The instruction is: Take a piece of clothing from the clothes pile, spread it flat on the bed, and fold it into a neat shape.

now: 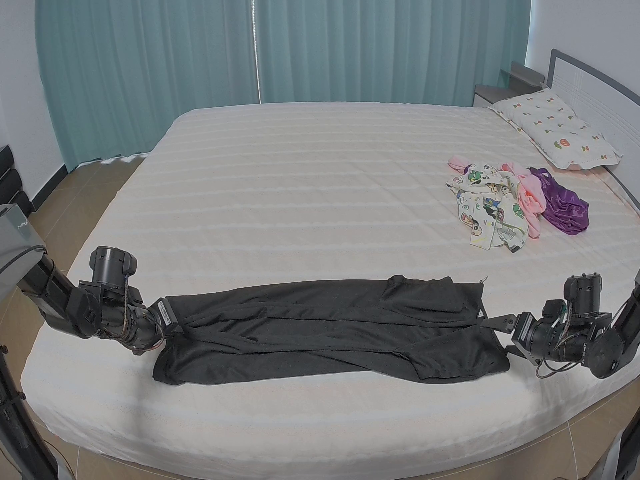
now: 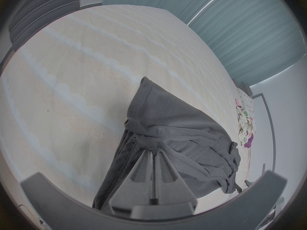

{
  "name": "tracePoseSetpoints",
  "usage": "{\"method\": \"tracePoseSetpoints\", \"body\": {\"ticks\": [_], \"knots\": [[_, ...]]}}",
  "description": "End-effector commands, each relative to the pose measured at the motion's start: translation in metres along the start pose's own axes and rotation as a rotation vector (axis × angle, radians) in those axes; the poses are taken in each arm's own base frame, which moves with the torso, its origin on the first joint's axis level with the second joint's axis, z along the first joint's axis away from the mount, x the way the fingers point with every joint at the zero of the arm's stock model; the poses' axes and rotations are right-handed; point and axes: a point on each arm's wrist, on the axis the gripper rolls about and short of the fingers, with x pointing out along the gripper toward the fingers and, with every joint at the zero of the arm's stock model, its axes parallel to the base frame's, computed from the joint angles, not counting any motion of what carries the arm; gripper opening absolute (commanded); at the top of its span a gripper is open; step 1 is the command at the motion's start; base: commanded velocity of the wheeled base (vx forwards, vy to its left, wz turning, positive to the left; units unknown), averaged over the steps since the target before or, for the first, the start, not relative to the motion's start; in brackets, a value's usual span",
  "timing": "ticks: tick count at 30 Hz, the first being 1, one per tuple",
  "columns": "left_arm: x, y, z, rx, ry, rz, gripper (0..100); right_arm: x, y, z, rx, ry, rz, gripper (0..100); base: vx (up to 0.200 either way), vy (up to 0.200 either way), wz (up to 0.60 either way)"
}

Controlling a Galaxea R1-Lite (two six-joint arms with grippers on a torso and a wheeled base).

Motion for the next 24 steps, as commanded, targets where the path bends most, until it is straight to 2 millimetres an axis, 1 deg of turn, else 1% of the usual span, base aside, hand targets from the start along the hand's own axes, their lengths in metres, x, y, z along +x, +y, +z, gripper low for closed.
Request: {"method": "tracePoseSetpoints", "body": {"ticks": [1,5,10,17,22,23,24], "knots": [[-0.006,-0.004,0.003,-0.003,-0.02,-0.015,0,0.01,-0.007,0.01,0.01,0.033,0.028,100,0.0,0.0,0.0],[-0.009,-0.004,0.002,-0.002,-0.019,-0.022,0,0.018,-0.005,0.018,-0.007,0.031,0.057,100,0.0,0.0,0.0],[-0.009,-0.003,0.004,-0.007,-0.023,-0.022,0,0.03,-0.005,0.013,-0.034,0.064,0.058,100,0.0,0.0,0.0],[-0.015,0.0,0.008,-0.017,-0.044,-0.023,0,0.034,-0.005,0.011,-0.056,0.078,0.067,100,0.0,0.0,0.0],[-0.015,0.001,0.007,-0.018,-0.038,-0.018,0,0.035,-0.006,0.011,-0.066,0.08,0.067,100,0.0,0.0,0.0],[-0.014,0.001,0.007,-0.018,-0.037,-0.017,0,0.036,-0.005,0.011,-0.068,0.077,0.068,0,0.0,0.0,0.0],[-0.014,0.001,0.007,-0.018,-0.037,-0.017,0,0.036,-0.006,0.011,-0.067,0.08,0.067,0,0.0,0.0,0.0]]}}
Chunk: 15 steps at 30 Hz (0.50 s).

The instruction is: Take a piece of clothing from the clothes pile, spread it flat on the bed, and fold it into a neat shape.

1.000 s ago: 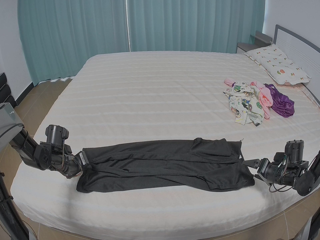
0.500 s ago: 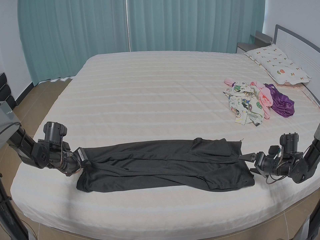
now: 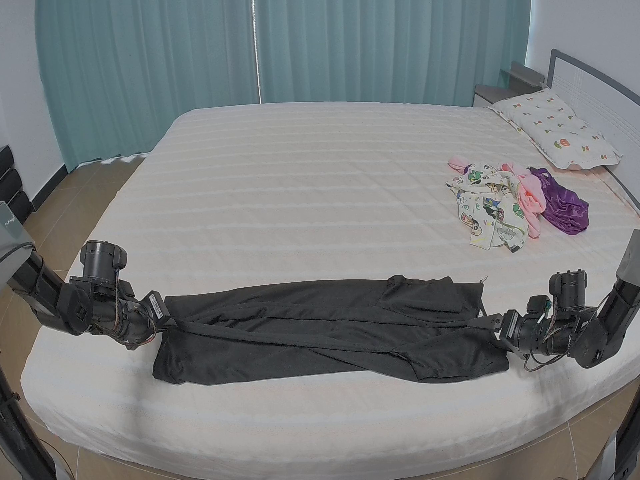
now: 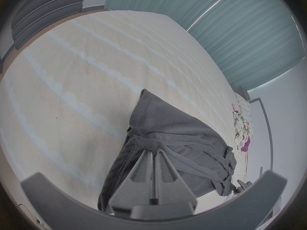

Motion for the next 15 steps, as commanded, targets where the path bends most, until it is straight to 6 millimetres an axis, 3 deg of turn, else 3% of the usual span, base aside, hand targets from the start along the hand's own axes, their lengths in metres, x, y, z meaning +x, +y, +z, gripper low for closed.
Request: {"method": "tracePoseSetpoints", "body": {"ticks": [1,15], "knots": [[-0.0001,0.0004,-0.0003,-0.001,0.0,0.001,0,0.003,-0.0017,-0.0003,0.002,0.004,-0.004,0,0.0,0.0,0.0],[-0.0005,0.0004,-0.0004,-0.001,0.002,0.002,0,0.0009,0.0003,0.0019,-0.022,-0.007,0.004,0,0.0,0.0,0.0]]}}
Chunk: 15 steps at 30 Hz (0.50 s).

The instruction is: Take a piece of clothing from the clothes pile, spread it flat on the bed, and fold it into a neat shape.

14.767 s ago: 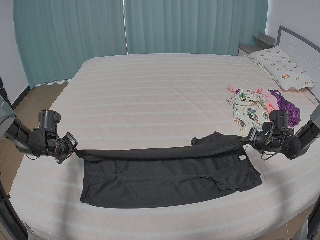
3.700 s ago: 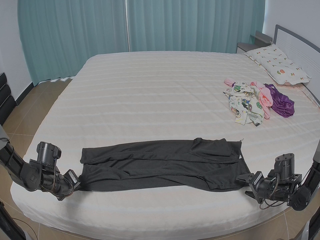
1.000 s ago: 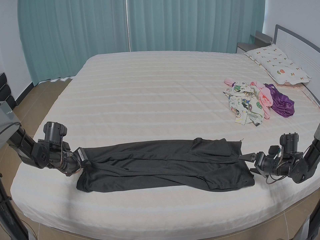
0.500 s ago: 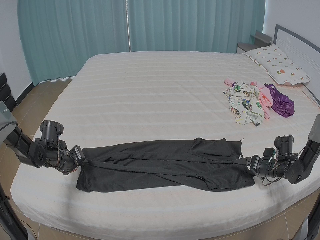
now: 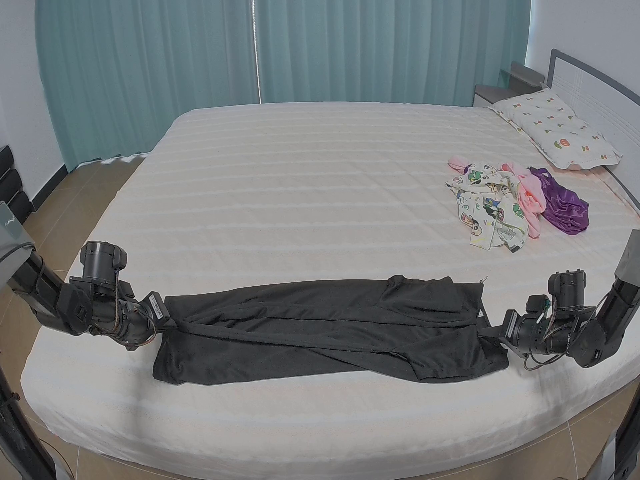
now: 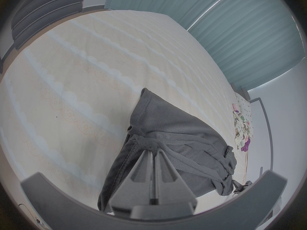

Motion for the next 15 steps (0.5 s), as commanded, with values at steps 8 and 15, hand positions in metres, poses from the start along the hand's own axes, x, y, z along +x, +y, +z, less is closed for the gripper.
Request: {"method": "tracePoseSetpoints", "body": {"ticks": [8,15], "knots": [[-0.001,0.001,0.001,-0.004,-0.005,0.003,0,-0.012,0.005,0.01,-0.012,-0.074,0.032,0,0.0,0.0,0.0],[0.0,0.002,0.001,-0.006,-0.003,0.014,0,-0.013,0.003,0.016,-0.008,-0.1,0.027,0,0.0,0.0,0.0]]}}
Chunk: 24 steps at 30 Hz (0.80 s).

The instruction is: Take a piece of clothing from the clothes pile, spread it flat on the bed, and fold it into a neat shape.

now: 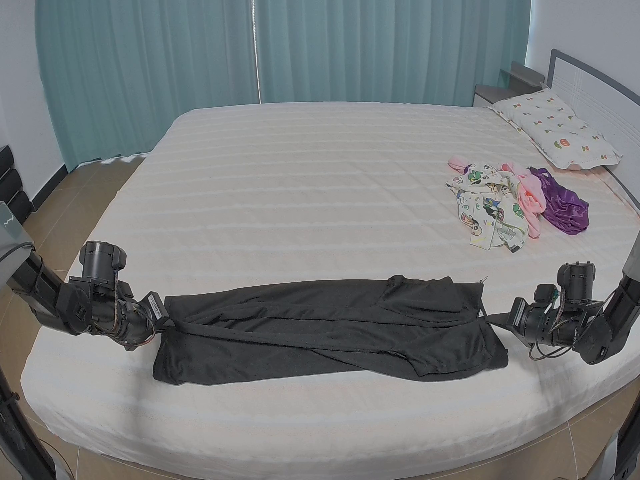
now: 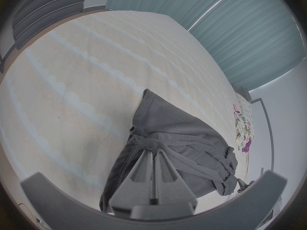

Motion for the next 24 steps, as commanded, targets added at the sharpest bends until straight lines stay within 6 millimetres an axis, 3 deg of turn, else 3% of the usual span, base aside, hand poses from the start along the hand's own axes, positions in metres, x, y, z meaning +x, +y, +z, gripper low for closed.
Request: {"method": "tracePoseSetpoints", "body": {"ticks": [1,16,24], "knots": [[0.0,0.0,0.0,-0.002,-0.001,0.001,0,-0.002,0.0,0.006,-0.001,-0.026,-0.003,0,0.0,0.0,0.0],[-0.005,0.006,0.002,-0.016,-0.012,0.012,0,-0.006,-0.004,0.016,0.031,-0.105,0.008,0,0.0,0.0,0.0],[-0.005,0.006,0.001,-0.017,-0.008,0.012,0,-0.001,-0.008,0.001,0.036,-0.044,-0.001,0,0.0,0.0,0.0]]}}
